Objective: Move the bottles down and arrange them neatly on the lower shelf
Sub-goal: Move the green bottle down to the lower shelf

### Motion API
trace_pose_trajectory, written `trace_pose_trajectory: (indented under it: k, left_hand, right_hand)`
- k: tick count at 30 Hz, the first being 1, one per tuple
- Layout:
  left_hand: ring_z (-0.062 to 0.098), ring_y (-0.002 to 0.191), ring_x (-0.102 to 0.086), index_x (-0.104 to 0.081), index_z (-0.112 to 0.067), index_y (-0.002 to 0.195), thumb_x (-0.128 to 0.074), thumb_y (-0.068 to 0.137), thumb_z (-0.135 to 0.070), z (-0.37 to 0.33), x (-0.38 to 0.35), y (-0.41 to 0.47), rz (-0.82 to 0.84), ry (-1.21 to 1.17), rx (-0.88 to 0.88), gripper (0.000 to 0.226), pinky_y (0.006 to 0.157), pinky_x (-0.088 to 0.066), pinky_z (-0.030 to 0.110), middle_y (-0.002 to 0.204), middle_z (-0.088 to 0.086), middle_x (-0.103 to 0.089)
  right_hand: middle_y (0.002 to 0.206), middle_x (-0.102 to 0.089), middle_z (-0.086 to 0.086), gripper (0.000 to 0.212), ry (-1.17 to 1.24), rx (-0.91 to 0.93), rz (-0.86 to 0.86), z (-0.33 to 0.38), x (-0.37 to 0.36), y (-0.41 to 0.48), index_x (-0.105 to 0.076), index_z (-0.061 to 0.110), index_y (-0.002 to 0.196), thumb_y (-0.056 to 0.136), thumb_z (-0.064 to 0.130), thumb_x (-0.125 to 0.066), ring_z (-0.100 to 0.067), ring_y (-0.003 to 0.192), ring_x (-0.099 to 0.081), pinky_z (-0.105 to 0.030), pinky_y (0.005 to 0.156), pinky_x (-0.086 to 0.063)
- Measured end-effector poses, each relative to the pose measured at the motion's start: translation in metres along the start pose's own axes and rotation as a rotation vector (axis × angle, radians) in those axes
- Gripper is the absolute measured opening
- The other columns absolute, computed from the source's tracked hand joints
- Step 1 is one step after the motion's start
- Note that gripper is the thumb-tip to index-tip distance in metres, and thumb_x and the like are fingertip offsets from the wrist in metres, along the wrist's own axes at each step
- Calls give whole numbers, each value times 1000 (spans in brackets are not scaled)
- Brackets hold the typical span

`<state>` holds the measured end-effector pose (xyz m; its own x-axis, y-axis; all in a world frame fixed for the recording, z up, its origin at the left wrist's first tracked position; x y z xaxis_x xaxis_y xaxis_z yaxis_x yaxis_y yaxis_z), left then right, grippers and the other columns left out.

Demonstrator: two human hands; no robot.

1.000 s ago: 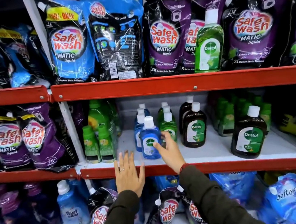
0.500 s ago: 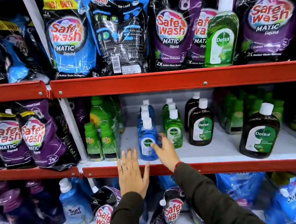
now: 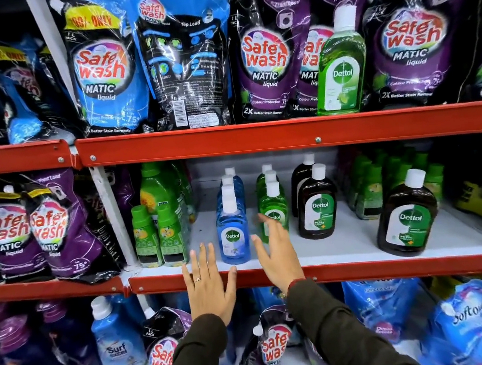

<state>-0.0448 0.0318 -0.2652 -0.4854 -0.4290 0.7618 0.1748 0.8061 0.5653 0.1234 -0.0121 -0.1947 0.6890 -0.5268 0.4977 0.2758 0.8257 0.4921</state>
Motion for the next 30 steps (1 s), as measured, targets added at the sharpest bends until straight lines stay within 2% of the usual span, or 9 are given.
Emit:
trace_pose_trajectory:
  k: [2,4,8,13,20,25,28,30]
  left_hand:
    - [26,158,0,-10,-16,162,-5,98,-66,-16,9,0,-31,-44,1,81,125,10,43,171,5,-6]
    - [26,158,0,-10,-15,162,-10,100,-61,-40,21,2,-64,-64,-41,77,127,8,43,171,6,-7]
    - [27,159,-2,-14,-15,161,-26,102,-49,-86,43,14,-134,-84,-136,70,127,-1,50,171,8,-12]
    - [28,159,4,-14,-15,161,-36,103,-42,-136,82,42,-242,-114,-252,68,127,2,52,172,8,-6]
    - [30,158,2,-14,-14,161,-41,103,-40,-189,148,99,-452,-99,-335,69,127,6,50,171,9,-5]
    - [32,158,-1,-17,-14,161,-35,103,-45,-209,168,139,-482,-39,-360,68,127,2,54,171,12,-8]
    - [32,158,-4,-27,-18,158,-33,103,-47,-212,166,149,-471,1,-364,63,127,2,55,170,9,-16]
    - [33,158,-8,-39,-18,152,-34,103,-47,-211,165,150,-479,8,-366,58,126,0,56,168,9,-25]
  right_hand:
    - [144,-49,0,46,-140,101,-103,5,20,-5,-38,23,143,100,40,-41,-15,133,-42,-40,113,-39]
    - [146,-48,-1,45,-235,172,-188,11,38,-10,-42,20,141,100,39,-40,-19,138,-41,-44,115,-35]
    - [157,-36,4,45,-345,239,-287,25,72,-15,-41,25,143,100,38,-42,-21,151,-24,-41,124,-16]
    - [157,-37,-2,44,-398,308,-430,52,125,-6,-43,23,142,100,36,-45,-25,151,-24,-50,121,-22]
    - [158,-35,-1,48,-350,359,-604,97,204,29,-43,19,143,100,38,-46,-23,151,-23,-44,123,-19]
    - [157,-33,-5,53,-217,344,-623,118,245,68,-36,14,148,100,34,-44,-19,147,-29,-36,122,-25]
    - [157,-32,-6,57,-96,252,-527,122,261,93,-30,13,151,100,33,-43,-20,147,-29,-32,121,-25]
    - [158,-34,-8,59,-9,144,-426,119,267,109,-27,14,152,99,34,-43,-22,147,-31,-36,121,-27]
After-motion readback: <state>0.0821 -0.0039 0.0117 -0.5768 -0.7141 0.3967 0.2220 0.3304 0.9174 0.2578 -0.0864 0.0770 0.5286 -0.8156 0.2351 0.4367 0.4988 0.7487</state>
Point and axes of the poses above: each hand's wrist, its own y-axis towards the middle knuckle, its own x-axis out of the back of the hand, z = x × y, the point moved 5 cm from there along y, towards the middle knuckle
